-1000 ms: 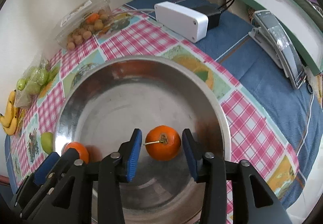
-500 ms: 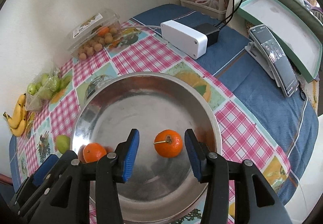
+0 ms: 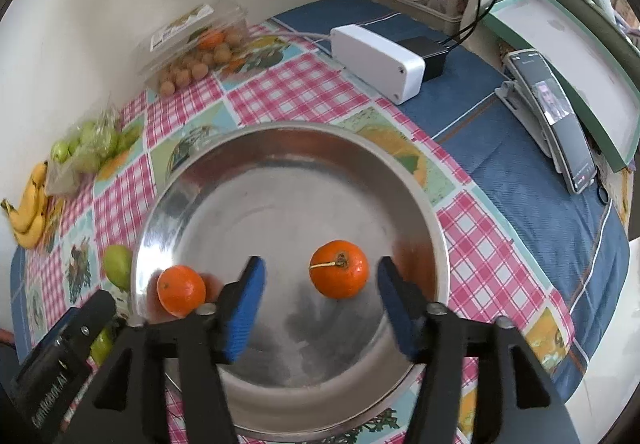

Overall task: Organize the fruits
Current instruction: 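Lower the tangerine into the bowl and open the right gripper, then withdraw the right gripper from the bowl back toward the fruit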

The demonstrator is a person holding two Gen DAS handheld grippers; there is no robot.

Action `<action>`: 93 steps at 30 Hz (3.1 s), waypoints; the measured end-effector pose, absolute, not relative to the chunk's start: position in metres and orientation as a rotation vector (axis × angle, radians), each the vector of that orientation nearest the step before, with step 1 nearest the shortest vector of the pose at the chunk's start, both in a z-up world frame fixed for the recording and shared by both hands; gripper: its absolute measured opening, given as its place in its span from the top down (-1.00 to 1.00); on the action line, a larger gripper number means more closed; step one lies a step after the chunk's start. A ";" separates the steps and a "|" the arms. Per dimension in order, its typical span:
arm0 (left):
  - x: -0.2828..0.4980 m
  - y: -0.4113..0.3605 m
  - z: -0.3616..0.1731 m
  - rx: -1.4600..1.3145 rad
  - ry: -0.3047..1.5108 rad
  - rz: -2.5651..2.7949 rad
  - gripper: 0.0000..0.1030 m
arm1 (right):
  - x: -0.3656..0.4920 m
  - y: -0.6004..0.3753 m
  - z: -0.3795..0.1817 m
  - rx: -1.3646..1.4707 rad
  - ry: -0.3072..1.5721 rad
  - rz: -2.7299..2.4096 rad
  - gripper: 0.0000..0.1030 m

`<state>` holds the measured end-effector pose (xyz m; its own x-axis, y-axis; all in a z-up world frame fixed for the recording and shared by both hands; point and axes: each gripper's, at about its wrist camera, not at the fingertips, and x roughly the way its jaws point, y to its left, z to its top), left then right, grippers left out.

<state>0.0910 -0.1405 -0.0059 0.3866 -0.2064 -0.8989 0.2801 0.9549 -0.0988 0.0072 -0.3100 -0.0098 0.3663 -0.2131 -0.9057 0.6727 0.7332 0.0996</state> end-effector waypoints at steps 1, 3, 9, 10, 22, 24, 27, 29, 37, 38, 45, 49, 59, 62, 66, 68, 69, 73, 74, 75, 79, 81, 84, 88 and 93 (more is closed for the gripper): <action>0.092 -0.137 -0.008 0.072 1.140 -0.292 -0.38 | 0.008 -0.308 -0.011 0.497 1.057 -0.598 -0.29; 0.094 -0.131 -0.011 0.059 1.153 -0.270 -0.45 | 0.011 -0.306 -0.014 0.474 1.073 -0.592 -0.31; 0.100 -0.120 -0.019 0.042 1.174 -0.216 -0.70 | 0.016 -0.303 -0.023 0.450 1.104 -0.560 -0.59; 0.100 -0.118 -0.020 0.049 1.175 -0.203 -0.85 | 0.017 -0.302 -0.024 0.444 1.108 -0.558 -0.60; 0.106 -0.114 -0.019 0.054 1.143 -0.173 -1.00 | 0.023 -0.301 -0.031 0.403 1.108 -0.547 -1.00; 0.107 -0.113 -0.020 0.054 1.144 -0.174 -1.00 | 0.024 -0.301 -0.032 0.402 1.109 -0.545 -1.00; 0.108 -0.113 -0.022 0.054 1.148 -0.172 -1.00 | 0.025 -0.302 -0.034 0.403 1.112 -0.545 -1.00; 0.109 -0.113 -0.023 0.055 1.151 -0.168 -1.00 | 0.025 -0.301 -0.035 0.403 1.116 -0.545 -1.00; 0.103 -0.113 -0.019 0.066 1.161 -0.171 -1.00 | 0.023 -0.297 -0.029 0.385 1.126 -0.543 -1.00; 0.102 -0.113 -0.018 0.067 1.162 -0.173 -1.00 | 0.022 -0.296 -0.027 0.383 1.125 -0.541 -1.00; 0.092 -0.104 -0.005 0.073 1.161 -0.185 -1.00 | 0.014 -0.284 -0.013 0.360 1.130 -0.521 -1.00; 0.086 -0.090 0.000 0.056 1.166 -0.177 -1.00 | 0.006 -0.275 -0.004 0.375 1.115 -0.493 -1.00; 0.071 -0.048 -0.001 0.010 1.199 -0.142 -1.00 | -0.007 -0.244 -0.005 0.363 1.166 -0.425 -1.00; 0.066 -0.034 -0.005 -0.011 1.214 -0.125 -1.00 | -0.011 -0.238 -0.003 0.362 1.169 -0.414 -1.00; 0.060 -0.019 -0.013 -0.025 1.248 -0.109 -1.00 | -0.017 -0.231 -0.001 0.381 1.170 -0.400 -1.00; 0.056 -0.013 -0.014 -0.038 1.256 -0.108 -1.00 | -0.020 -0.226 0.000 0.391 1.172 -0.392 -1.00; 0.054 -0.010 -0.014 -0.043 1.256 -0.107 -1.00 | -0.022 -0.223 0.000 0.392 1.174 -0.386 -1.00; 0.047 0.003 -0.014 -0.058 1.259 -0.101 -1.00 | -0.026 -0.210 0.002 0.380 1.173 -0.352 -1.00; 0.045 0.007 -0.014 -0.067 1.258 -0.098 -1.00 | -0.027 -0.207 0.004 0.383 1.169 -0.339 -1.00; 0.045 0.009 -0.013 -0.073 1.258 -0.095 -1.00 | -0.028 -0.204 0.004 0.387 1.164 -0.329 -1.00; 0.040 0.024 -0.011 -0.111 1.252 -0.077 -1.00 | -0.028 -0.190 0.006 0.377 1.162 -0.294 -1.00; 0.039 0.029 -0.012 -0.129 1.255 -0.072 -1.00 | -0.026 -0.181 0.006 0.355 1.167 -0.276 -1.00; 0.037 0.036 -0.014 -0.146 1.265 -0.071 -1.00 | -0.022 -0.169 0.005 0.343 1.169 -0.239 -1.00; 0.038 0.046 -0.019 -0.163 1.283 -0.049 -1.00 | -0.016 -0.156 0.003 0.348 1.177 -0.187 -1.00; 0.040 0.058 -0.019 -0.203 1.279 -0.026 -1.00 | -0.009 -0.140 -0.003 0.328 1.196 -0.155 -1.00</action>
<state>0.0403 0.0583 -0.0195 0.2901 -0.1320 -0.9478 -0.0938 0.9818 -0.1654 -0.0088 -0.1405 -0.0026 0.3622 0.0541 -0.9305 0.2901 0.9422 0.1678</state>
